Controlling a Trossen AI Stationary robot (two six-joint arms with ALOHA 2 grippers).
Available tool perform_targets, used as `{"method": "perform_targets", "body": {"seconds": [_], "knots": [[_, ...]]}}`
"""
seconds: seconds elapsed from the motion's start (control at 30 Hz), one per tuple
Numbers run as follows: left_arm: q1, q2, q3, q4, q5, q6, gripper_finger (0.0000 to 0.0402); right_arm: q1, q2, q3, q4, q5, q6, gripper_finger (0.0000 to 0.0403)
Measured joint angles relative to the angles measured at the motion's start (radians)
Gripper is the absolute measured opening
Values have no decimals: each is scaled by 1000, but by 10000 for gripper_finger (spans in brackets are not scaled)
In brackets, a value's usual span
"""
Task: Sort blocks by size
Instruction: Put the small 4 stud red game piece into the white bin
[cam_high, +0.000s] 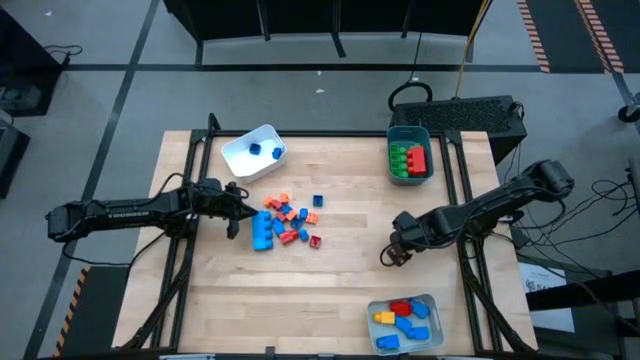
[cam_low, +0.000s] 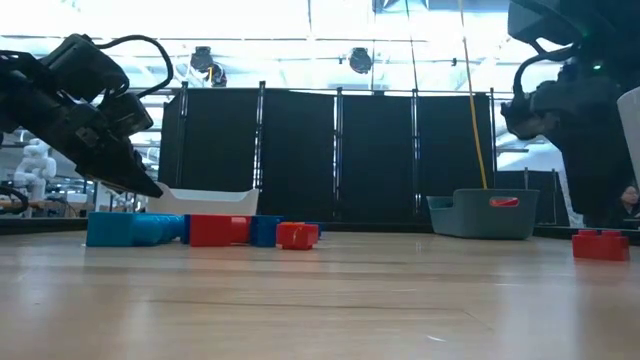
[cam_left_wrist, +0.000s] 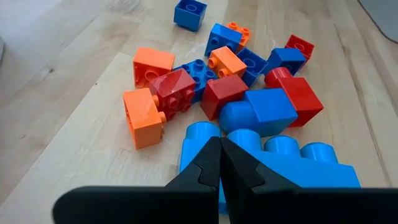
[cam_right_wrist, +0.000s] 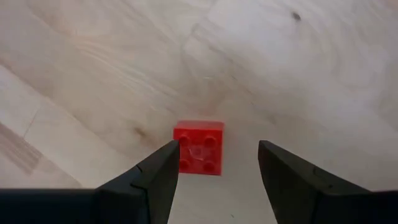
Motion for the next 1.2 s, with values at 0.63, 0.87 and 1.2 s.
{"method": "perform_targets", "body": {"seconds": [0.63,0.87,1.2], "knots": [[0,0,0,-1,0,0,11,0,216,5,85,-77,-51,224],[0,0,0,0,0,-1,11,-1,218,7,79,-82,-40,109],[0,0,0,-3,-17,-2,11,-76,224,152,59,48,-159,108]]}}
